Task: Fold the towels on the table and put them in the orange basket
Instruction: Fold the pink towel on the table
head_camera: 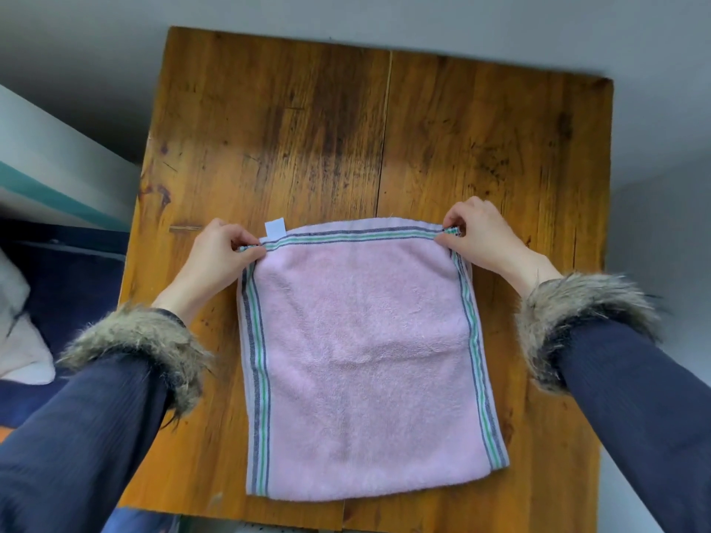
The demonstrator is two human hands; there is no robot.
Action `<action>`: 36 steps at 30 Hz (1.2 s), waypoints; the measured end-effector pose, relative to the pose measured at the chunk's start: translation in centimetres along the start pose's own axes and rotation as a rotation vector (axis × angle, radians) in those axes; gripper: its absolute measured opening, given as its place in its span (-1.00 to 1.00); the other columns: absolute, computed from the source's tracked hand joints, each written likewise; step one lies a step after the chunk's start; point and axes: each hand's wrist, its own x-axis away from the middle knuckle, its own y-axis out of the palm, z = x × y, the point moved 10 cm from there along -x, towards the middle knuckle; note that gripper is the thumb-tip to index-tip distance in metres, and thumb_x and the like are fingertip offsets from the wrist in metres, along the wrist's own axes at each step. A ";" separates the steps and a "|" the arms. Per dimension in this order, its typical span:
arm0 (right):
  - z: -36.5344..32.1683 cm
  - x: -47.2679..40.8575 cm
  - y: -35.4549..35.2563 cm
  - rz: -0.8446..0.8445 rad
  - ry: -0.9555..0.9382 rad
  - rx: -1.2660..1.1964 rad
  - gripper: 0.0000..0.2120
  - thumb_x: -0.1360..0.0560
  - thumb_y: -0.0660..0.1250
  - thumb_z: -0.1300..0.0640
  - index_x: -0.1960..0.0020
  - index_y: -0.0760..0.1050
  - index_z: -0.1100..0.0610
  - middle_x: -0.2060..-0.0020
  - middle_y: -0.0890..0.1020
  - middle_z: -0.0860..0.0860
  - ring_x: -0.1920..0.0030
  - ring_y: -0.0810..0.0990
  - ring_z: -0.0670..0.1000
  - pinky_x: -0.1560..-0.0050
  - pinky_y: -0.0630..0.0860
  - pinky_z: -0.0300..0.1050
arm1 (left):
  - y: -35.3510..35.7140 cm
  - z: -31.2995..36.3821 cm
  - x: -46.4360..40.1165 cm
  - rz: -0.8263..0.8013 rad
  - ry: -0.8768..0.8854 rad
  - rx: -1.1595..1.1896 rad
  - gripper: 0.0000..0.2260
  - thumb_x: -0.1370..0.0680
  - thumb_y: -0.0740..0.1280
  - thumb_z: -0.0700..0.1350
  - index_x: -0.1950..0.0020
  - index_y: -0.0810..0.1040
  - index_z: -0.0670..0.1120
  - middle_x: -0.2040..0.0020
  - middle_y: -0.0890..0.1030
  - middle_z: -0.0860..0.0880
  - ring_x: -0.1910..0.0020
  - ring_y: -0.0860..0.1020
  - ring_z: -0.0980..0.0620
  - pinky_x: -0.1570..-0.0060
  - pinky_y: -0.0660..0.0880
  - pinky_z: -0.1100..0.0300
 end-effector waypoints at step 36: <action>-10.1 17.4 -24.0 0.487 -0.009 -0.575 -0.89 -0.46 0.38 0.27 0.19 0.55 0.09 0.27 0.58 -0.08 0.29 0.52 -0.22 0.22 0.41 -0.50 | -24.7 12.3 8.4 0.166 0.426 0.583 -0.87 -0.52 0.35 -0.22 0.18 0.58 0.00 0.29 0.64 0.16 0.28 0.54 0.25 0.20 0.47 0.41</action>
